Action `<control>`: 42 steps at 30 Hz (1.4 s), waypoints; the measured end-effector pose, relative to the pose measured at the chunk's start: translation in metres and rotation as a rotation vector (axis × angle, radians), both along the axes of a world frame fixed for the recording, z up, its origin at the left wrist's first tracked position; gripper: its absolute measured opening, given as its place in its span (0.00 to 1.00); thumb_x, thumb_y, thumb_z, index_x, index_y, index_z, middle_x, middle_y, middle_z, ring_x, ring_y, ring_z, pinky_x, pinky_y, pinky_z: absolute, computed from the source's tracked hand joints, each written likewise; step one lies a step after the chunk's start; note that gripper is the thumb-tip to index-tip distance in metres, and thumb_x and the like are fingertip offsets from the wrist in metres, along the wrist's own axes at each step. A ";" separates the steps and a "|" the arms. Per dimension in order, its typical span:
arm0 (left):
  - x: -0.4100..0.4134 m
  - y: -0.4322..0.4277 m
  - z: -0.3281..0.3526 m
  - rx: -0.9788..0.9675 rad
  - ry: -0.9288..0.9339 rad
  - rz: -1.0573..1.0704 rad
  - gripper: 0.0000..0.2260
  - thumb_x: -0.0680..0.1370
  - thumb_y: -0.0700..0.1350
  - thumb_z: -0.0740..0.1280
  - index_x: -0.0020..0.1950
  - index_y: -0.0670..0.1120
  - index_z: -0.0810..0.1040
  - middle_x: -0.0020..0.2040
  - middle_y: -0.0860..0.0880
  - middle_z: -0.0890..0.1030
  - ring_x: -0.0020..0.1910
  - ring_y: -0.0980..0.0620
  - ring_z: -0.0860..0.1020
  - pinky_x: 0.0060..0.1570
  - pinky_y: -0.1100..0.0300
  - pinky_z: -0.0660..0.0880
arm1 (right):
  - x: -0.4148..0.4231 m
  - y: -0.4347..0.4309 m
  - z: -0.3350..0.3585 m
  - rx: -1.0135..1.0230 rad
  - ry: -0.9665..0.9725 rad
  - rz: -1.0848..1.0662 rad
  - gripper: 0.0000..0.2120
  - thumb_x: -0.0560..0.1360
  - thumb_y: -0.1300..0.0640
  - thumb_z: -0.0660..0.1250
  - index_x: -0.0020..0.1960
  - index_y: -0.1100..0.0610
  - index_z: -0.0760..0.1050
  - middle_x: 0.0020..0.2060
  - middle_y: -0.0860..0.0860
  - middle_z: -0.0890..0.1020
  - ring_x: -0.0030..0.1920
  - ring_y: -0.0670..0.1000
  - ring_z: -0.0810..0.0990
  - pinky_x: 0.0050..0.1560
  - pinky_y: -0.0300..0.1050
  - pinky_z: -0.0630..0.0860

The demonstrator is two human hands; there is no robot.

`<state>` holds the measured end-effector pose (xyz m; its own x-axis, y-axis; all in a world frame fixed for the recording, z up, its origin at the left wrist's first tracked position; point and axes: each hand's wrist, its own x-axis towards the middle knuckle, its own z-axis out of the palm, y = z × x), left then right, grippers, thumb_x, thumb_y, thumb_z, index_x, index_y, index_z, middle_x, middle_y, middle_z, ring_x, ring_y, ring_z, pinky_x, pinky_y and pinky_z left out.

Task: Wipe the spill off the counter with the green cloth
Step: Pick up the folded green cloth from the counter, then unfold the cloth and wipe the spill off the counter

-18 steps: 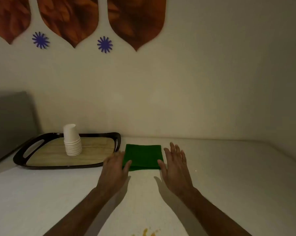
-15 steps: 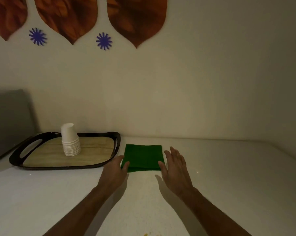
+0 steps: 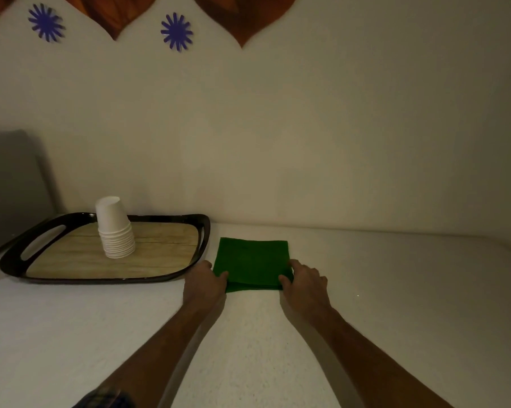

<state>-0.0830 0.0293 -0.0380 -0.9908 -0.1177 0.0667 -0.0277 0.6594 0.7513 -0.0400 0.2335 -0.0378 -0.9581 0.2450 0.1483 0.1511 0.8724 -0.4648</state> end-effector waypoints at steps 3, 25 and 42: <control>-0.004 0.003 0.000 -0.071 -0.058 0.007 0.18 0.76 0.49 0.72 0.57 0.36 0.77 0.52 0.38 0.81 0.48 0.44 0.80 0.41 0.54 0.74 | -0.005 -0.001 -0.005 -0.031 -0.015 -0.014 0.17 0.81 0.53 0.65 0.67 0.57 0.73 0.58 0.56 0.81 0.60 0.58 0.77 0.65 0.56 0.70; 0.004 0.000 0.062 0.713 -0.129 -0.049 0.03 0.76 0.42 0.71 0.44 0.43 0.79 0.48 0.41 0.82 0.45 0.49 0.79 0.42 0.57 0.75 | 0.005 -0.001 0.056 -0.648 0.334 -0.061 0.10 0.78 0.68 0.68 0.55 0.58 0.83 0.52 0.56 0.84 0.52 0.61 0.84 0.55 0.57 0.83; 0.188 -0.023 0.089 0.616 -0.104 -0.178 0.12 0.77 0.46 0.70 0.57 0.41 0.81 0.54 0.42 0.85 0.55 0.47 0.82 0.52 0.54 0.77 | 0.192 -0.002 0.077 -0.758 0.387 0.031 0.17 0.78 0.67 0.69 0.45 0.45 0.82 0.47 0.50 0.86 0.49 0.51 0.86 0.51 0.49 0.85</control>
